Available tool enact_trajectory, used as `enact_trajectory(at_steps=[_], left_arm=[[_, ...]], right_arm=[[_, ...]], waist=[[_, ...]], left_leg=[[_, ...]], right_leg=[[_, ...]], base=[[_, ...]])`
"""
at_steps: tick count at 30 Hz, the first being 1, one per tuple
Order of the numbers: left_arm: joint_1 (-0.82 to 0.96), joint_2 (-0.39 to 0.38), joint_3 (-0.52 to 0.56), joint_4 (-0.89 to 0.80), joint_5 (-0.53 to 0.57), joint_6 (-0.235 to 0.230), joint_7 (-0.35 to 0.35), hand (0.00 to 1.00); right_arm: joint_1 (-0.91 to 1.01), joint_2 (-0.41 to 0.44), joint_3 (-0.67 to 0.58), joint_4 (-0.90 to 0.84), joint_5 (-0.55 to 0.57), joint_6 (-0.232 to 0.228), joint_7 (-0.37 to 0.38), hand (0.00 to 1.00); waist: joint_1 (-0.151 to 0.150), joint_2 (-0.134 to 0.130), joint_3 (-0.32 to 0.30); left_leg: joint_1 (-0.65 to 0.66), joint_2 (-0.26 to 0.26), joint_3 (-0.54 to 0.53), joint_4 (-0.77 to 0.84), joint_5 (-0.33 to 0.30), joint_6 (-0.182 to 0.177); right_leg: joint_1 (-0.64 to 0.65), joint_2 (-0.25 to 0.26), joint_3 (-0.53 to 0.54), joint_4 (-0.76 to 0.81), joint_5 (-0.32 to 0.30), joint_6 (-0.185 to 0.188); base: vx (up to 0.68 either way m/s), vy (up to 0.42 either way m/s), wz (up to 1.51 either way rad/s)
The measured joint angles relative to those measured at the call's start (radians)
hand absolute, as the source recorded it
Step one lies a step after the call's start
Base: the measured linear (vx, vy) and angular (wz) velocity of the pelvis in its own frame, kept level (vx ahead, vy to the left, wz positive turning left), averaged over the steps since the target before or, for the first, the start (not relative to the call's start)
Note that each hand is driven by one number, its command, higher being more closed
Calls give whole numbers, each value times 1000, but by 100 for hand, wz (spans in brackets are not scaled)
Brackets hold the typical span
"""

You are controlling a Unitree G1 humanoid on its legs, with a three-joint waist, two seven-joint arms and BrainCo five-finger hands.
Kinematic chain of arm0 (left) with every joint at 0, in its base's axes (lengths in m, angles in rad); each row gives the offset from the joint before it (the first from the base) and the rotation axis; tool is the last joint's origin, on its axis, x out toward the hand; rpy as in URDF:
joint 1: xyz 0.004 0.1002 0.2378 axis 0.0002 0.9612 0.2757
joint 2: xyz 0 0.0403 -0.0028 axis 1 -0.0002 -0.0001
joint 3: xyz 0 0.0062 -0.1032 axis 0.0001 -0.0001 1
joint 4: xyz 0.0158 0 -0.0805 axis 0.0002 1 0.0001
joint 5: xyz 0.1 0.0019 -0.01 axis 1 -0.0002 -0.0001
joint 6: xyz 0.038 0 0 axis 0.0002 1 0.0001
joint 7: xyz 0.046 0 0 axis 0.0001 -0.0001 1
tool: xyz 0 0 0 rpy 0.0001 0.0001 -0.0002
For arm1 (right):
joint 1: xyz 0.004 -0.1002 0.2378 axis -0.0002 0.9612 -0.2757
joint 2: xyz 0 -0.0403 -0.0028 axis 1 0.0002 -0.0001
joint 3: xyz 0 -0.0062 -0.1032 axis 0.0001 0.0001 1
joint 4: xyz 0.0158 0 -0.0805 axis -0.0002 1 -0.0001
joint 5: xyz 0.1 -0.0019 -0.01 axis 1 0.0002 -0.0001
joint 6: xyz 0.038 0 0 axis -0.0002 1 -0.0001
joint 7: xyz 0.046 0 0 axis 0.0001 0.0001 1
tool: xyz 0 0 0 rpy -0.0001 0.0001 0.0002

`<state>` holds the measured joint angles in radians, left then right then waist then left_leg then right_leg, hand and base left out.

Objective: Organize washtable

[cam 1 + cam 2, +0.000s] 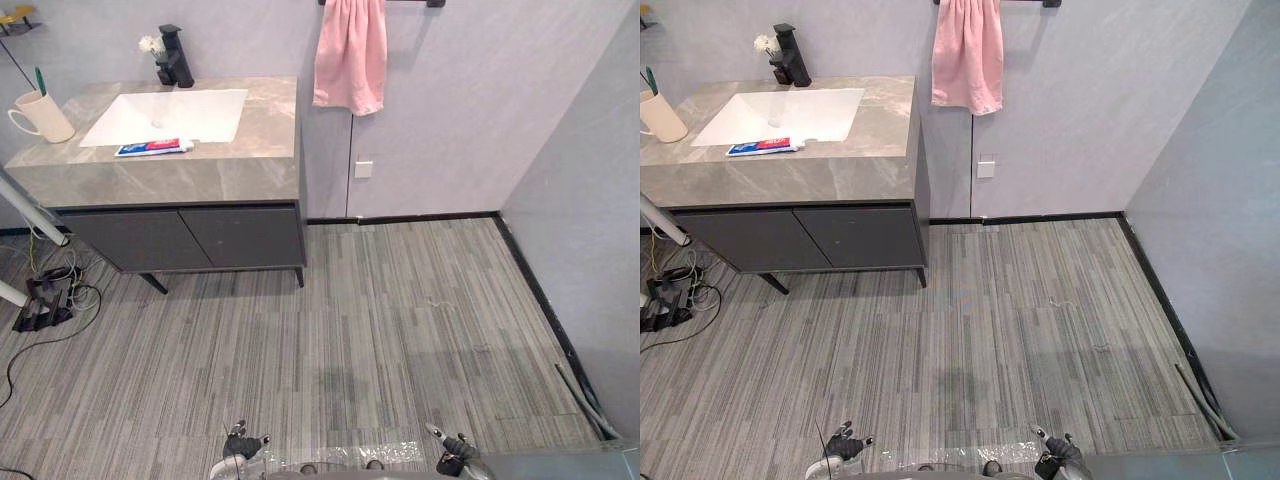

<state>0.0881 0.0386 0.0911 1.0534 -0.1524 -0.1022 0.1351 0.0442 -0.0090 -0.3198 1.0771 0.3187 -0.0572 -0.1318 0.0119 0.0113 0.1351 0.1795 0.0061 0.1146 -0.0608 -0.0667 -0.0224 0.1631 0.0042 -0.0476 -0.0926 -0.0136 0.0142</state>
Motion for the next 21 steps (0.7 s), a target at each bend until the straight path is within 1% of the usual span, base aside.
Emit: enact_trajectory(at_steps=[5,9,11,13,14,15,16,17,18,19,20,21], left_arm=[[-2,2,-3,-1,3,5,-3,0],[-10,6,-20,3,7,6,-14,0],[-13,7,-21,3,8,7,-24,0],[-18,9,-21,3,7,7,-26,0],[-22,11,-21,2,7,7,-26,0],[-24,12,-21,2,7,7,-27,0],[-24,11,-22,-1,8,7,-27,0],[-27,13,-21,-4,8,7,-28,0],[-29,14,-19,-10,8,7,-28,0],[-28,13,-18,-34,8,6,-28,0],[-23,3,-5,-56,8,6,-29,0],[-17,4,5,-66,8,5,-30,0]], right_arm=[[5,-1,3,0,-7,2,0,0],[10,0,4,-1,-8,2,2,0],[12,0,5,-2,-9,2,2,0],[13,0,5,-2,-11,2,2,0],[12,-1,5,-5,-11,2,3,0],[12,-1,5,-6,-11,2,4,0],[12,-3,5,-9,-11,1,5,0],[15,-1,3,-15,-11,1,5,0],[22,1,1,-27,-11,2,5,0],[35,3,-1,-47,-10,1,5,0],[42,10,-5,-69,-10,3,5,0],[48,9,-8,-80,-10,2,4,0]], waist=[[0,-3,-1],[-1,-9,1],[-2,-10,1],[-2,-12,4],[-2,-11,14],[-1,-10,17],[-2,-6,20],[-2,-6,27],[-2,-8,32],[1,-7,42],[2,-1,53],[0,8,53]], left_leg=[[-6,5,12,-2,0,0],[-15,18,25,-3,-2,-2],[-24,25,28,10,-10,-15],[-46,35,34,57,-37,-29],[-68,46,44,128,-71,-42],[-76,52,53,156,-83,-46],[-90,63,64,205,-102,-59],[-122,76,80,299,-122,-72],[-157,87,90,392,-128,-73],[-207,106,104,524,-127,-73],[-263,135,117,657,-123,-72],[-289,146,121,710,-135,-65]], right_leg=[[-11,5,12,-1,2,-3],[-24,18,22,-4,5,-5],[-28,24,25,-4,4,-5],[-28,29,29,1,0,-10],[-29,34,35,11,-7,-19],[-27,36,39,19,-12,-27],[-28,40,47,33,-24,-36],[-29,42,57,52,-46,-44],[-29,42,68,68,-60,-51],[-30,41,80,97,-80,-55],[-28,46,94,127,-107,-73],[-23,47,101,139,-119,-77]], base=[[-38,-44,-7],[-2,-65,-10],[15,-68,-6],[30,-67,-8],[15,-52,-12],[0,-54,-17],[7,-64,-20],[16,-68,-21],[49,-91,-25],[55,-75,-28],[65,-69,-28],[105,-14,-32]])
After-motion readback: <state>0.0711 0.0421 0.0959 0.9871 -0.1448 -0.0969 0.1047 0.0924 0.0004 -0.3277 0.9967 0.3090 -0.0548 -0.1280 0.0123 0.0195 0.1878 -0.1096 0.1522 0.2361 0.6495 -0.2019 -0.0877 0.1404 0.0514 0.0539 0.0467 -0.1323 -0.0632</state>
